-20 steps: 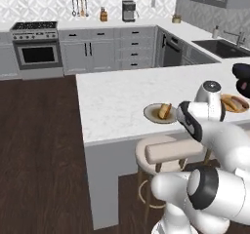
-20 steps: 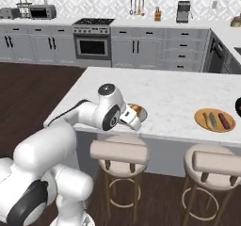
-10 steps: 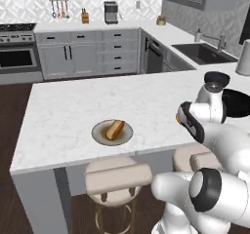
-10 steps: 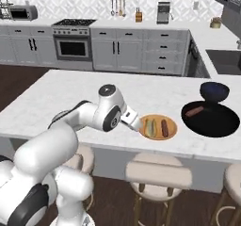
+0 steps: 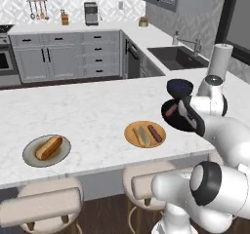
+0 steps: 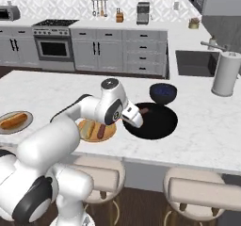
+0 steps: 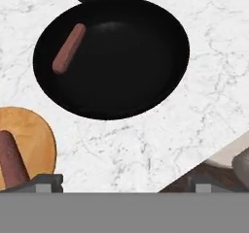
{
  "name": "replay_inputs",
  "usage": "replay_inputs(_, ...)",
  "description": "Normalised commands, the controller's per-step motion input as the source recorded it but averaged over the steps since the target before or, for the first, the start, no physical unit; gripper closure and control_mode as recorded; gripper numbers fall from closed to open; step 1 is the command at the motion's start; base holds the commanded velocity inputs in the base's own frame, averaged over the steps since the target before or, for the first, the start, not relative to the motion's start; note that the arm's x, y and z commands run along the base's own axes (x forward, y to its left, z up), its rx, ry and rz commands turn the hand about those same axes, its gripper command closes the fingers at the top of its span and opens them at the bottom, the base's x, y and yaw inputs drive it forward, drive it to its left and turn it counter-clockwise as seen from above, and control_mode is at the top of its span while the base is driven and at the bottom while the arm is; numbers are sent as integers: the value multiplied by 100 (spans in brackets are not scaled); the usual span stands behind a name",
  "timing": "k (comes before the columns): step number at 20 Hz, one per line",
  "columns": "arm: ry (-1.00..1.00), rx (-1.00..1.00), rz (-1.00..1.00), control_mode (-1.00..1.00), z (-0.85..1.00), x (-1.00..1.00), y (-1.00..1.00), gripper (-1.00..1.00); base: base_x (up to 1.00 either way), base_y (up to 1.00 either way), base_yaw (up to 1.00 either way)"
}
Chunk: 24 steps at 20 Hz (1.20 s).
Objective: Place one bun and one sausage from the bowl on each plate.
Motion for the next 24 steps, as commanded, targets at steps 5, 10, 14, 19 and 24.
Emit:
replay_inputs(5, 0, 0, 0, 100, 0, 0, 0, -100, 58, -76, 15)
replay_inputs(10, 6, 0, 7, -100, 2, 30, 36, -100, 50, 21, 10)
replay_inputs(14, 29, 0, 16, -100, 12, 53, 100, -100, 0, 0, 0)
replay_inputs(19, 18, 6, 8, -100, 0, 54, 41, -100, 0, 0, 0)
replay_inputs(24, 0, 41, 0, -100, -58, 44, -32, -100, 0, 0, 0)
